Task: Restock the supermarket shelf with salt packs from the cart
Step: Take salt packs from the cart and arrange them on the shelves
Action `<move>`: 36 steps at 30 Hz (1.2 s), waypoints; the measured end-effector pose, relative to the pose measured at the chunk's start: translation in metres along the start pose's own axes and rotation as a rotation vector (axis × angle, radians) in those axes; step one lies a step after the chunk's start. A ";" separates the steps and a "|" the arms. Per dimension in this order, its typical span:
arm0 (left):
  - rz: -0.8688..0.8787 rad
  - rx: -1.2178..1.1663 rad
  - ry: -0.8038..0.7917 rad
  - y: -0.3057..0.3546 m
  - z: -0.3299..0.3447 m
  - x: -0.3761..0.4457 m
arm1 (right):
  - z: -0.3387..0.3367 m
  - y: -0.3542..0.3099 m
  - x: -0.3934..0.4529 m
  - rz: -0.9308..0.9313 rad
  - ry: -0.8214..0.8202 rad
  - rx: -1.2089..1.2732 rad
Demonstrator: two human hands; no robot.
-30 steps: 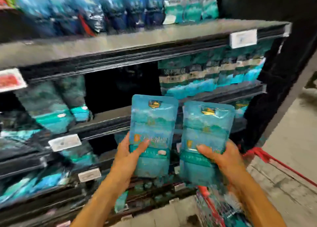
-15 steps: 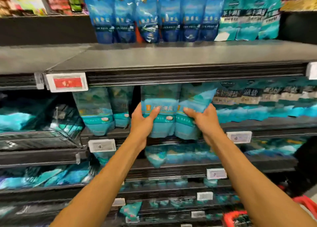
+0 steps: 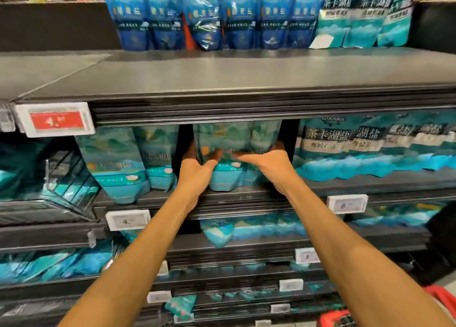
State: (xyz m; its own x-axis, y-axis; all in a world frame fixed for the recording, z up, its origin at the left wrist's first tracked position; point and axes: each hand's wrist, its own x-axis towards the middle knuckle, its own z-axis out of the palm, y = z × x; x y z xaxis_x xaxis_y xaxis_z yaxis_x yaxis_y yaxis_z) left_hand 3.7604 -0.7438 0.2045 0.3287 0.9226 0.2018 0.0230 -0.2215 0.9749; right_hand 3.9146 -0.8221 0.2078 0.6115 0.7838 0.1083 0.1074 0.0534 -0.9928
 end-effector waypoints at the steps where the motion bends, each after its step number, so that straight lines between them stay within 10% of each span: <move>1: 0.010 0.091 0.020 0.001 -0.001 -0.006 | 0.003 0.001 0.000 -0.016 0.008 0.014; 6: 0.032 0.413 0.010 -0.012 -0.011 -0.051 | 0.019 0.000 -0.002 -0.046 0.027 -0.002; 36: 0.199 0.214 0.102 -0.033 -0.082 -0.100 | 0.044 0.012 0.015 -0.017 -0.225 -0.118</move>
State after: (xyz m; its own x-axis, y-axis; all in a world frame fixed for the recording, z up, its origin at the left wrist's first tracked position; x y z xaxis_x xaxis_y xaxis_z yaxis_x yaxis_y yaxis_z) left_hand 3.6491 -0.8025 0.1598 0.2505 0.8791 0.4054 0.1695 -0.4522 0.8757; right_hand 3.8903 -0.7825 0.1948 0.4204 0.9020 0.0979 0.2150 0.0058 -0.9766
